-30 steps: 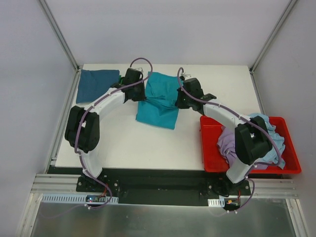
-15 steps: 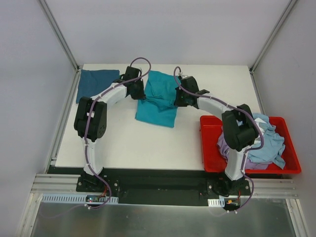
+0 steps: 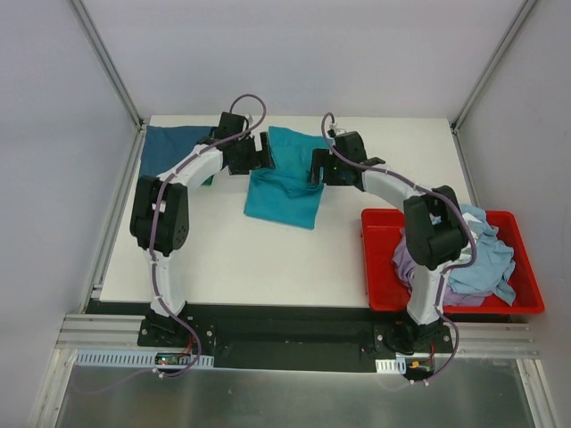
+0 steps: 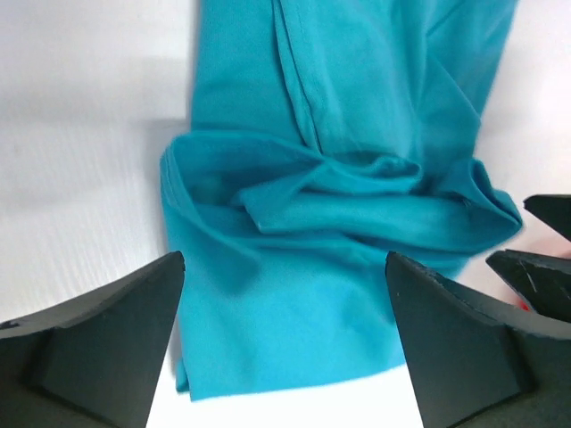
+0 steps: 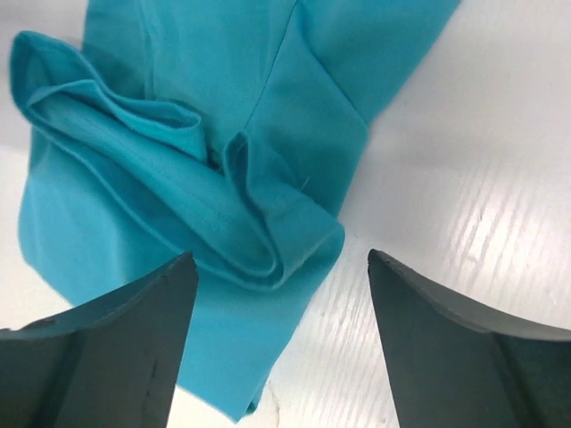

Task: Fold and stack the t-shirts
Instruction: Fold the folded rectangular tshirt in 1/3 of the way

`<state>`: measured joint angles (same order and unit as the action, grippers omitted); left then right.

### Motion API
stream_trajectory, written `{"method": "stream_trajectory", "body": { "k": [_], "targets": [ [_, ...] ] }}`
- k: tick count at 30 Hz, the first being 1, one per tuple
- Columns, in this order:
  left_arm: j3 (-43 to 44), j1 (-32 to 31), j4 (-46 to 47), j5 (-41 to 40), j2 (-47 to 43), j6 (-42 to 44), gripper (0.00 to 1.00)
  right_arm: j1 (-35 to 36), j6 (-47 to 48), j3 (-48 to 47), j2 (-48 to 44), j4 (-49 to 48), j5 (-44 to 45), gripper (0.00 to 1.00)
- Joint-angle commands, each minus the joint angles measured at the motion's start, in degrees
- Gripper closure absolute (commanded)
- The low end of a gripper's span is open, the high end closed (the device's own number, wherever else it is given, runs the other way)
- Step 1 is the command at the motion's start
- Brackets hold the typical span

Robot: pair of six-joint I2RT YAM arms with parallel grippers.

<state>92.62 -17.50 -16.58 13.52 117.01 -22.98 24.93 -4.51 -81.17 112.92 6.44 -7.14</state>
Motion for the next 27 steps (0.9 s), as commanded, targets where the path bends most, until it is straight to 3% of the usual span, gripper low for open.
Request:
{"method": "stream_trajectory", "body": {
  "k": [1,6,10,12,18,27],
  "targets": [
    [-5.93,0.36,0.14,1.6,-12.84,-1.01,0.01,0.56,0.3,3.9,-10.52,-1.6,-1.21,0.16],
    [-18.33,0.45,0.41,-2.17,-23.21,-3.99,0.01,3.89,1.96,9.53,-15.36,-2.04,-6.29,0.09],
    [-28.79,0.45,0.84,-4.81,-30.95,-6.98,0.01,8.55,2.05,8.4,-12.83,-2.13,-12.54,0.0],
    [-33.1,0.45,1.02,-6.04,-34.12,-8.21,0.01,10.31,1.53,6.21,-10.02,-1.96,-12.11,0.04],
    [-41.37,0.45,1.28,-11.67,-41.94,-9.8,0.01,10.93,0.82,-5.38,1.14,0.06,-11.5,0.04],
    [-42.26,0.53,1.29,-13.17,-42.22,-9.54,0.01,6.54,8.37,-30.69,18.45,10.35,-2.8,0.04]
  ]
}}
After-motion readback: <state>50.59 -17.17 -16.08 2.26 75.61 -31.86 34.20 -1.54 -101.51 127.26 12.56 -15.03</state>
